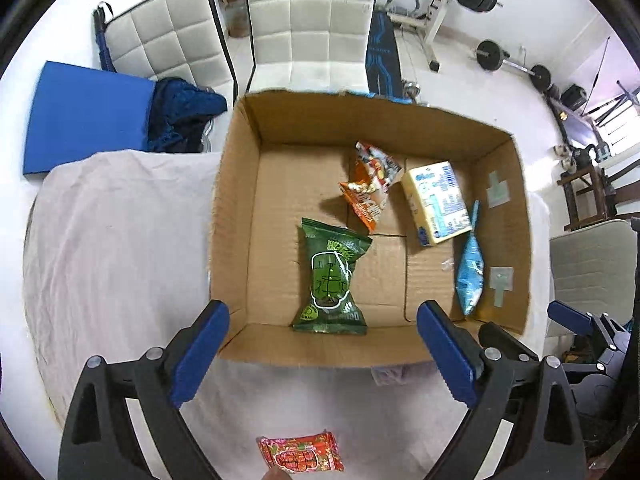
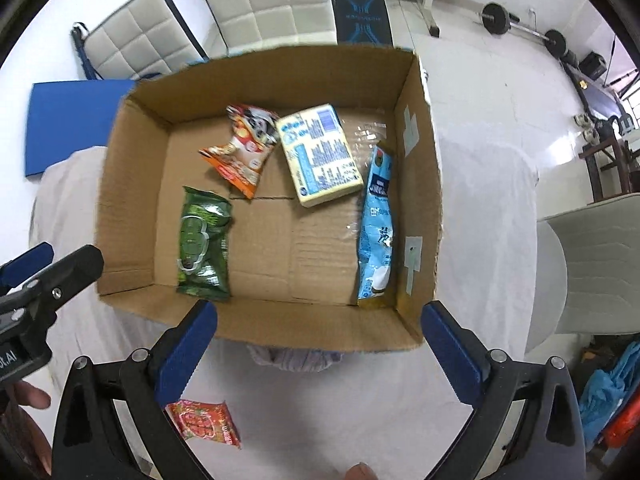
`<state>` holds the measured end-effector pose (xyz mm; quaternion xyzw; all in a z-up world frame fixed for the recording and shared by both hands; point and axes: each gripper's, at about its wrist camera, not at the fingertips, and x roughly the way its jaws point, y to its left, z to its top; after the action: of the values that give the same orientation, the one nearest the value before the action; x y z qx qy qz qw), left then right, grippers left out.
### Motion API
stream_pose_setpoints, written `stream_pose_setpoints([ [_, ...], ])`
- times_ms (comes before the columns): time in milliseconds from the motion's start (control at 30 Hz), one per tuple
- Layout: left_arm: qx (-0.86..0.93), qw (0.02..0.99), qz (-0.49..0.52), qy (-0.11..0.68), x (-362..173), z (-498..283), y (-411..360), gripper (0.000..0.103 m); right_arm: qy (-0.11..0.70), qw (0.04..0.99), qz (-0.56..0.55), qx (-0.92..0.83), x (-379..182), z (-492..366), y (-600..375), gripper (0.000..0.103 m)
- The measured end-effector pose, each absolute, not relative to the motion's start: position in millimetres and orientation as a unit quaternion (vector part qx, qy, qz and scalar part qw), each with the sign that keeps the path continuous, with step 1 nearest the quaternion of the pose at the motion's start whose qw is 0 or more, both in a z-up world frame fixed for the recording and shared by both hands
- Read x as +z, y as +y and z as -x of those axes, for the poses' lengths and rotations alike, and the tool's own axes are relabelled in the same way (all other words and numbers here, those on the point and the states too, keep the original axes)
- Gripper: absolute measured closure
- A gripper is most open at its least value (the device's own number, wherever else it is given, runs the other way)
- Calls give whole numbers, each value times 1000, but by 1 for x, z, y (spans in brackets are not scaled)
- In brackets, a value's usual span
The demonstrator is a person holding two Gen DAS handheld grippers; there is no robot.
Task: Organize soft objects
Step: 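Grasp the red floral candy bag with the left tool while the right tool grasps the lavender sock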
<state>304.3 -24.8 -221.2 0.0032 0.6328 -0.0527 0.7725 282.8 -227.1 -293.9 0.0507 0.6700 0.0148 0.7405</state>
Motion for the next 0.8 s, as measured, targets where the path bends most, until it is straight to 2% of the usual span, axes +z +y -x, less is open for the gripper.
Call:
stream_pose_setpoints([
  [233, -57, 797, 3, 602, -182, -261, -20, 7, 649, 757, -64, 37, -257, -243, -228, 0],
  [400, -52, 800, -2, 598, -175, -221, -13, 7, 658, 748, -62, 56, -255, -202, -230, 0],
  [500, -29, 786, -3, 618, -190, -196, -5, 7, 678, 730, -61, 63, -270, -179, -232, 0],
  [800, 6, 709, 0, 705, -283, -146, 8, 7, 728, 681, -43, 70, -339, -153, -226, 0],
])
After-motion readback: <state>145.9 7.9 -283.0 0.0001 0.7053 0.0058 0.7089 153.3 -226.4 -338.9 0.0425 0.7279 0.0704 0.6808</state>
